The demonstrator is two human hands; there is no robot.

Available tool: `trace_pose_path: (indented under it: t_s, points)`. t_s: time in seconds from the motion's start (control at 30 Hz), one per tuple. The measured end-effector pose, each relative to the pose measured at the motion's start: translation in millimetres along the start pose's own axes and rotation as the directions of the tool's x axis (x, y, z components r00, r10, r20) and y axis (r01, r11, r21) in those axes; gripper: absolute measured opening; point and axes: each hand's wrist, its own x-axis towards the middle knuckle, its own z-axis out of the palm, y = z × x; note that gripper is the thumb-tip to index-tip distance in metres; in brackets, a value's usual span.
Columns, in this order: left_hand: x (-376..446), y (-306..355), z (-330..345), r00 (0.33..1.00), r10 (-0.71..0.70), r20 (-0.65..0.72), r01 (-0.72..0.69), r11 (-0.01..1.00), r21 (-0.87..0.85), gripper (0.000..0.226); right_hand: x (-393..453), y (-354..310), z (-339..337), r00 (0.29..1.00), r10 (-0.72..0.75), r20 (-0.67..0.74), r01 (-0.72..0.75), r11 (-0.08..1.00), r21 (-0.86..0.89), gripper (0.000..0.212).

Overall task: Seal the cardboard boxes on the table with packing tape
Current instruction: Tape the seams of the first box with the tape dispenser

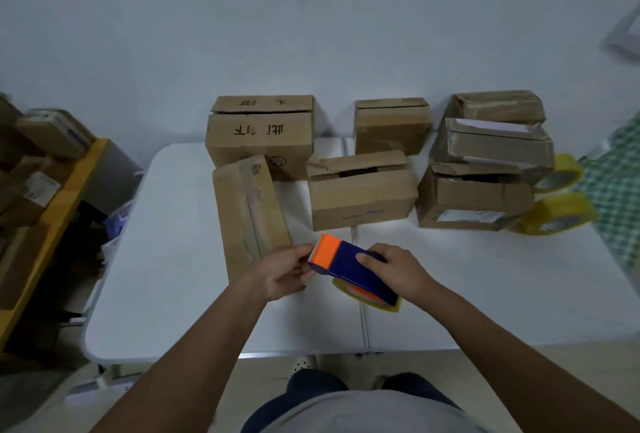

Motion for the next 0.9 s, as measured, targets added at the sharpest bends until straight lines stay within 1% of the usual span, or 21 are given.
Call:
trace_pose_path:
  t_s: [0.13, 0.2, 0.23, 0.33, 0.43, 0.57, 0.63, 0.77, 0.83, 0.9]
  points:
    - [-3, 3, -7, 1.0, 0.008, 0.031, -0.006, 0.999, -0.036, 0.009, 3, -4, -2, 1.0, -0.008, 0.008, 0.009, 1.0, -0.028, 0.035]
    - [-4, 4, -9, 0.999, 0.017, 0.032, -0.016, 0.999, -0.028, 0.006, 5, -6, -2, 1.0, -0.016, -0.004, 0.016, 0.999, -0.041, 0.039]
    - [-4, 4, -9, 0.999, 0.031, 0.029, -0.03, 0.999, -0.011, 0.008, 6, -6, -2, 1.0, -0.018, -0.015, 0.017, 0.999, -0.046, 0.042]
    - [-2, 2, -9, 0.993, 0.113, -0.015, -0.111, 0.988, 0.111, 0.013, 8, -10, -3, 0.999, -0.018, -0.046, 0.014, 0.996, -0.084, 0.048]
    - [-1, 2, -8, 0.974, 0.21, -0.08, -0.186, 0.954, 0.236, 0.015, 12, -12, -5, 0.998, -0.035, -0.051, 0.03, 0.994, -0.109, 0.046]
    - [1, 1, -12, 0.945, 0.303, -0.12, -0.254, 0.916, 0.309, 0.02, 15, -18, -10, 0.996, -0.087, -0.027, 0.082, 0.986, -0.147, 0.047]
    - [3, 1, -19, 0.942, 0.306, -0.139, -0.256, 0.922, 0.29, 0.021, 16, -24, -12, 0.993, -0.115, -0.012, 0.111, 0.977, -0.182, 0.05]
    - [-2, 6, -38, 0.947, 0.278, -0.159, -0.252, 0.954, 0.165, 0.016, 20, -28, -15, 0.989, -0.142, 0.043, 0.148, 0.955, -0.257, 0.053]
    - [-9, 8, -54, 0.932, 0.311, -0.186, -0.301, 0.95, 0.081, 0.015, 22, -27, -19, 0.986, -0.131, 0.099, 0.154, 0.945, -0.287, 0.054]
    - [-15, 8, -75, 0.907, 0.348, -0.238, -0.345, 0.937, 0.057, 0.017, 23, -23, -23, 0.982, -0.129, 0.139, 0.167, 0.932, -0.321, 0.054]
